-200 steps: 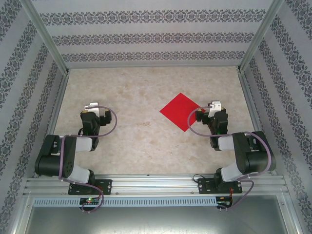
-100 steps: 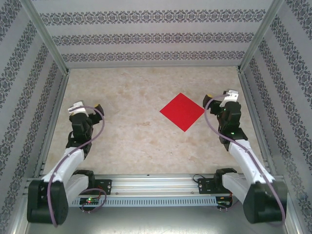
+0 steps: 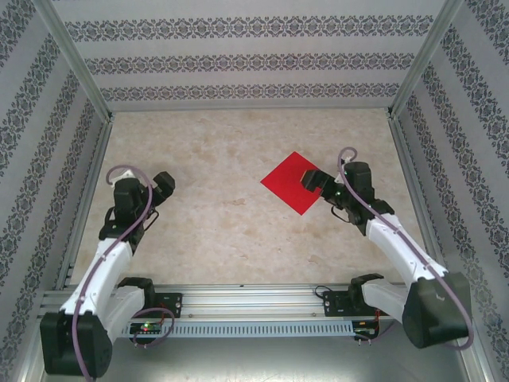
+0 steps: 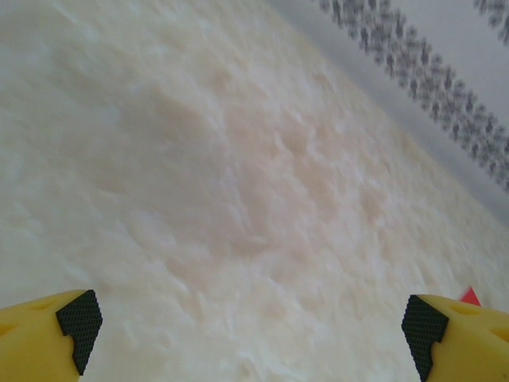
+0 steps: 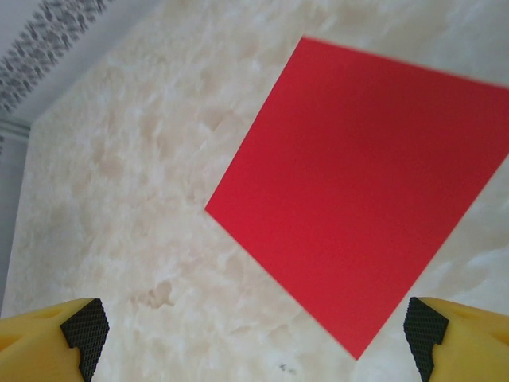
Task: Fold a paper plane with a square sheet of paper (pick it up from the middle)
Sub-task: Move the paper to the center of the table.
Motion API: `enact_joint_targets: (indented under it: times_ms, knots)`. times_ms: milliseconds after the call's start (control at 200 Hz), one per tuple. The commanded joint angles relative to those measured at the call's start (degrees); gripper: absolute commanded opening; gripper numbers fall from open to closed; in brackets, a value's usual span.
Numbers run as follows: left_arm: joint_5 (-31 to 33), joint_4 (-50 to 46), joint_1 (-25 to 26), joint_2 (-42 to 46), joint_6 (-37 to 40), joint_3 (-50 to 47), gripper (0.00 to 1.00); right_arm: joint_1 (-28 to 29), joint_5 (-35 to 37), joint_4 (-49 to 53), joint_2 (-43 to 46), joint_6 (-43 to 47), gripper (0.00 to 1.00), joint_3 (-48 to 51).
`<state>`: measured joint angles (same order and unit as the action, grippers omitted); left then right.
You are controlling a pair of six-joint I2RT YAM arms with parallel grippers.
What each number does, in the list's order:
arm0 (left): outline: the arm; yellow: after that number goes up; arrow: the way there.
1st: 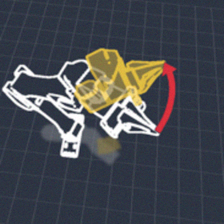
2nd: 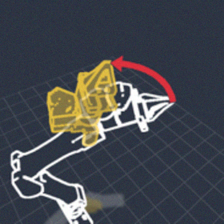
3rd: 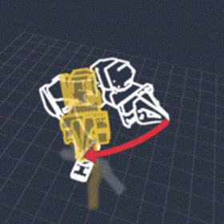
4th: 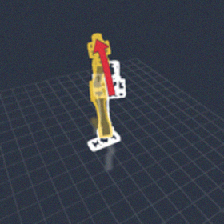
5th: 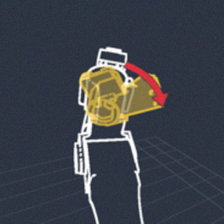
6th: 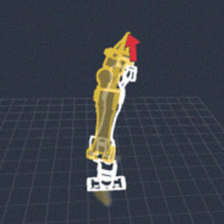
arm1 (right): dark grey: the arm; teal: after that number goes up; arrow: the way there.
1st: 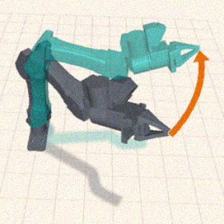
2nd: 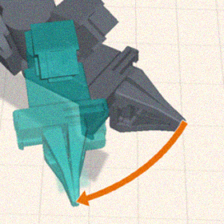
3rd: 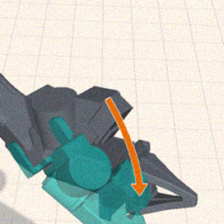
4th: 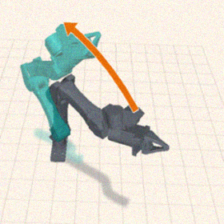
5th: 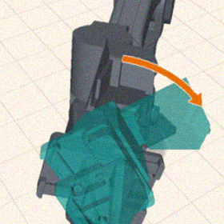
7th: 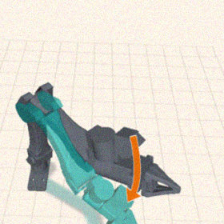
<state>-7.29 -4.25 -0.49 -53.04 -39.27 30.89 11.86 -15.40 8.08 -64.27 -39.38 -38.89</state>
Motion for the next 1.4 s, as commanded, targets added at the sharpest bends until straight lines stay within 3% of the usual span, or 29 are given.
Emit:
enact_joint_targets:
  times_ms: [0, 100, 300, 425, 605, 819, 1069, 1394]
  knots:
    - [-10.4, -3.0, -0.4, -4.4, 0.2, 4.1, 1.0, 3.1, 3.1, 3.3, -3.8, -3.2, 0.98, -4.3]
    - [-14.5, -1.6, 0.6, -8.0, -0.9, 4.6, 1.0, 5.8, 4.6, 3.8, -8.1, -4.3, 0.98, -7.3]
    - [-15.6, -1.5, 3.5, -10.3, -1.2, 5.4, 1.0, 10.5, 2.7, 4.3, -17.7, -4.0, 0.98, -14.5]
    - [-15.0, -3.1, 3.5, -10.2, -0.5, 6.0, 1.0, 11.9, 8.3, 12.7, -25.3, -4.3, 0.98, -21.8]
    - [-15.0, -5.1, 3.6, -7.9, -0.3, 5.5, 1.0, 11.5, 11.0, 18.9, -33.3, -0.4, 0.96, -28.5]
    - [-14.6, -3.7, 3.5, -2.3, -1.1, 2.1, 1.0, 8.9, 8.5, 15.8, -34.8, -1.9, 0.95, -24.9]
    - [-11.1, -2.4, 3.6, 5.1, -2.6, -2.1, 1.0, 11.9, 8.8, 11.5, -36.4, -10.4, 0.95, -18.3]
    - [-7.2, -2.4, 3.6, 10.3, -3.7, -5.0, 1.0, 22.4, 15.4, 1.0, -34.6, -28.9, 0.95, -11.0]
